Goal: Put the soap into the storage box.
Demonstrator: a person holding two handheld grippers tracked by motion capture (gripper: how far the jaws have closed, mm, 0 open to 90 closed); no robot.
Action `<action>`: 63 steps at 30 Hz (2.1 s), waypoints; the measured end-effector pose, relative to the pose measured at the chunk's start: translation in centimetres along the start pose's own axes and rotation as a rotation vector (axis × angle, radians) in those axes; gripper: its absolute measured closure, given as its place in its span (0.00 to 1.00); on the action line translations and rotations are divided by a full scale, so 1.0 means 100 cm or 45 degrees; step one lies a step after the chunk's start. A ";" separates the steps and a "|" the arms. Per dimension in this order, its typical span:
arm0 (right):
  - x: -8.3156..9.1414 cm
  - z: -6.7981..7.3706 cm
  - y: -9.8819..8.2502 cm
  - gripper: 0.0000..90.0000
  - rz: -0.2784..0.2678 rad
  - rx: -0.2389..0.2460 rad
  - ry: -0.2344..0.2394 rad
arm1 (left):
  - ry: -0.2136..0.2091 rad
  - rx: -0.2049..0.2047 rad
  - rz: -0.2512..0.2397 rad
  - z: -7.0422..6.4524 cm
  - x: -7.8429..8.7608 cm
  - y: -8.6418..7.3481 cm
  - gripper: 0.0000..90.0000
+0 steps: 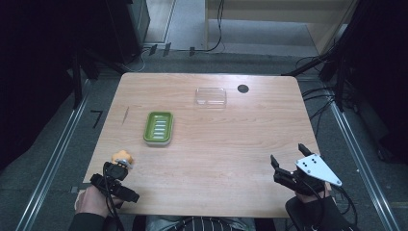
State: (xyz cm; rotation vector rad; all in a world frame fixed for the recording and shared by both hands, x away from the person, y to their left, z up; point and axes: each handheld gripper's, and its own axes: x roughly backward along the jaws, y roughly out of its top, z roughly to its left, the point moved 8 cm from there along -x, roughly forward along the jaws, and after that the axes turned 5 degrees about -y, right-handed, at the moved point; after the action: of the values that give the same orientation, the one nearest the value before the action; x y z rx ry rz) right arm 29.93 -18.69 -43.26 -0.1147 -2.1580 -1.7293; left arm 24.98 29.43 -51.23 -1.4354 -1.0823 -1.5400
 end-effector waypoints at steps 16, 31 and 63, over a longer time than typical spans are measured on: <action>0.002 -0.001 -0.001 0.15 0.002 0.001 -0.011 | -0.004 0.033 -0.059 0.013 0.000 0.022 0.00; 0.001 0.000 -0.001 0.15 0.007 0.007 -0.008 | -0.003 0.132 -0.110 0.043 -0.003 0.037 0.00; 0.001 0.000 -0.001 0.15 0.009 0.010 -0.004 | 0.057 0.142 -0.123 0.066 -0.012 0.060 0.43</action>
State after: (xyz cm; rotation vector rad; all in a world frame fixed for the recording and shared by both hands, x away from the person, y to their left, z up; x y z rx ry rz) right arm 29.81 -18.76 -43.34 -0.1232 -2.1638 -1.7182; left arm 33.05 33.40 -51.81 -1.2841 -1.2069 -1.5462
